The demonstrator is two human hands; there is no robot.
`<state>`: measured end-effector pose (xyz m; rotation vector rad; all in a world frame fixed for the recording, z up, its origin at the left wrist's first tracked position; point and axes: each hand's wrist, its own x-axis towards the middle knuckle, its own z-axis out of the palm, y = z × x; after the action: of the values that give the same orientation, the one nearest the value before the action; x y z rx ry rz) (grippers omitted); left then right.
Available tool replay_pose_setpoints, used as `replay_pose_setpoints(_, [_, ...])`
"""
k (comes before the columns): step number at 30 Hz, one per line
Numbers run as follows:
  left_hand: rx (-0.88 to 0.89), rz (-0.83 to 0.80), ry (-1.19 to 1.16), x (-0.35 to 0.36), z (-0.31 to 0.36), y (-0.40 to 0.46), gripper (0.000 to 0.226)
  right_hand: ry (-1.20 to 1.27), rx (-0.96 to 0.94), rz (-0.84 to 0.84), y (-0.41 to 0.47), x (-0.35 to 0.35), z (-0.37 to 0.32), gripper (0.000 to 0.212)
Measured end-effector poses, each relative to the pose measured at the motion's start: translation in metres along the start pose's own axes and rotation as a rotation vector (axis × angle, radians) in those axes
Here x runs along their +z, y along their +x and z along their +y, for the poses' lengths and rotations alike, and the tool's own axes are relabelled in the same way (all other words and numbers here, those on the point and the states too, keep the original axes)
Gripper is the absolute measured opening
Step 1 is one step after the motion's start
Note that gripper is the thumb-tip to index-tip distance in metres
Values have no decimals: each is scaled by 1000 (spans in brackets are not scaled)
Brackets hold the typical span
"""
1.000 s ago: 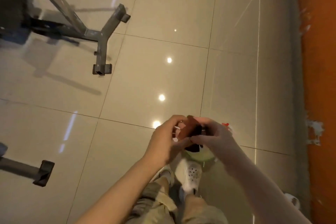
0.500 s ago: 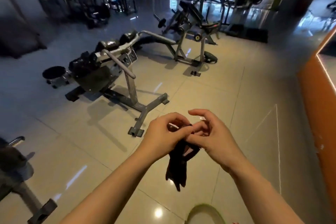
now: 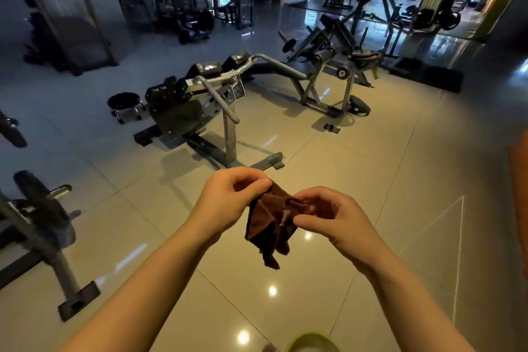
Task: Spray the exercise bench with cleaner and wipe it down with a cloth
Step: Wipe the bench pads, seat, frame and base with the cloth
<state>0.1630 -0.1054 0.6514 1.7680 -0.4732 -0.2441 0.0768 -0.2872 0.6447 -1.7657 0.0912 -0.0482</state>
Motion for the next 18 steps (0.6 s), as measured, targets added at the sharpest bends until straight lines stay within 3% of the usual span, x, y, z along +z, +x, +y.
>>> replay_pose_setpoints(5, [-96, 27, -43, -25, -13, -15, 9, 97, -43, 55, 19, 15, 2, 19])
replay_pose_setpoints(9, [-127, 11, 170, -48, -34, -27, 6, 48, -96, -100, 48, 44, -6, 15])
replay_pose_setpoints(14, [-29, -18, 167, -62, -39, -4, 39, -155, -157, -146, 84, 83, -12, 9])
replay_pose_setpoints(18, [4, 26, 94, -90, -53, 35, 18, -176, -160, -125, 122, 99, -16, 5])
